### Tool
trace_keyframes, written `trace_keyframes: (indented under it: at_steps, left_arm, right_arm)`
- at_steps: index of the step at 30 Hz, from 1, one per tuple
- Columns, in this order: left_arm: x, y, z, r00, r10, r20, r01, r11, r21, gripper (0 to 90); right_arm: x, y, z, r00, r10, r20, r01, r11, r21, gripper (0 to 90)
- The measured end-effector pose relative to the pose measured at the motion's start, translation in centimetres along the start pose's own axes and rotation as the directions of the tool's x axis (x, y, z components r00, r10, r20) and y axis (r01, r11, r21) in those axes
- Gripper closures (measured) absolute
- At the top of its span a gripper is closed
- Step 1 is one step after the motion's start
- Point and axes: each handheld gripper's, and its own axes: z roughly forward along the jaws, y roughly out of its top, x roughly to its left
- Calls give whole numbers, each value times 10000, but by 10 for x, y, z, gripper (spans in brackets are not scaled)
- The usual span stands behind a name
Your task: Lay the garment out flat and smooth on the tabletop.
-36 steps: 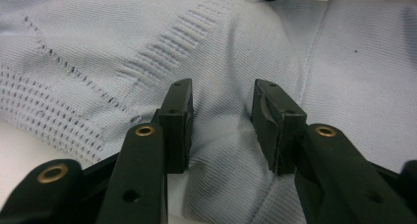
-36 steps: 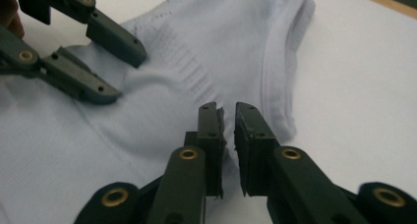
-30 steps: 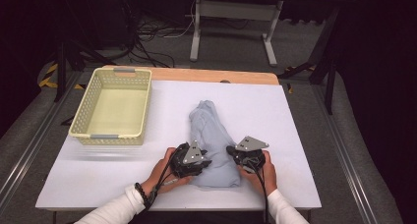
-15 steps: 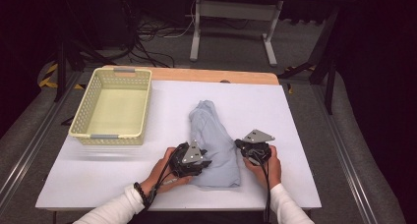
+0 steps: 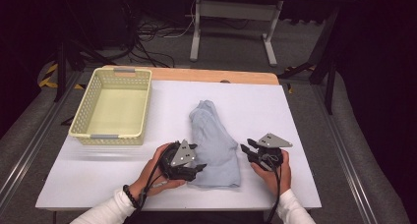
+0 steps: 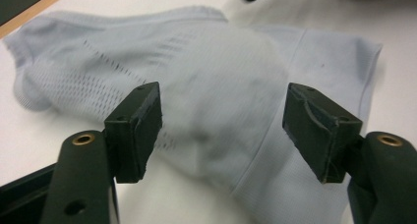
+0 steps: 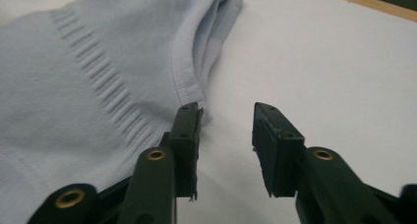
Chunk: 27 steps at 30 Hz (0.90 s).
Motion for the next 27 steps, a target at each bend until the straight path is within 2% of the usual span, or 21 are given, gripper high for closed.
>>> trace_keyframes:
  at_steps: [4,8,10,12,15,18,22,27]
  left_arm:
    - [3,-8,-4,9997,-144,-200,150,9994,302,278]
    - [6,-15,-10,9984,-175,-546,202,9986,496,257]
    - [8,-18,-12,9975,-291,-650,328,9979,559,248]
    - [9,-23,-14,9960,-219,-868,282,9971,714,233]
    - [9,-29,-17,9954,-244,-924,320,9961,825,207]
    - [10,-36,-23,9946,-278,-999,356,9964,774,182]
    - [11,-43,-31,9905,-148,-1366,243,9974,679,148]
    - [12,-50,-41,9879,-163,-1539,253,9980,571,130]
  right_arm:
    - [4,0,-10,9992,138,-377,-155,9989,-443,524]
    - [17,-2,-14,9977,0,-672,-19,9996,-292,414]
    - [24,-4,-15,9970,93,-766,-97,9999,-55,319]
    - [29,-6,-16,9951,289,-945,-285,9996,53,289]
    - [38,-7,-15,9931,331,-1126,-314,9994,168,220]
    - [47,-7,-11,9909,176,-1333,-116,9989,460,189]
    - [56,-7,-1,9895,-34,-1442,150,9967,794,163]
    - [59,-8,10,9899,98,-1417,83,9919,1270,155]
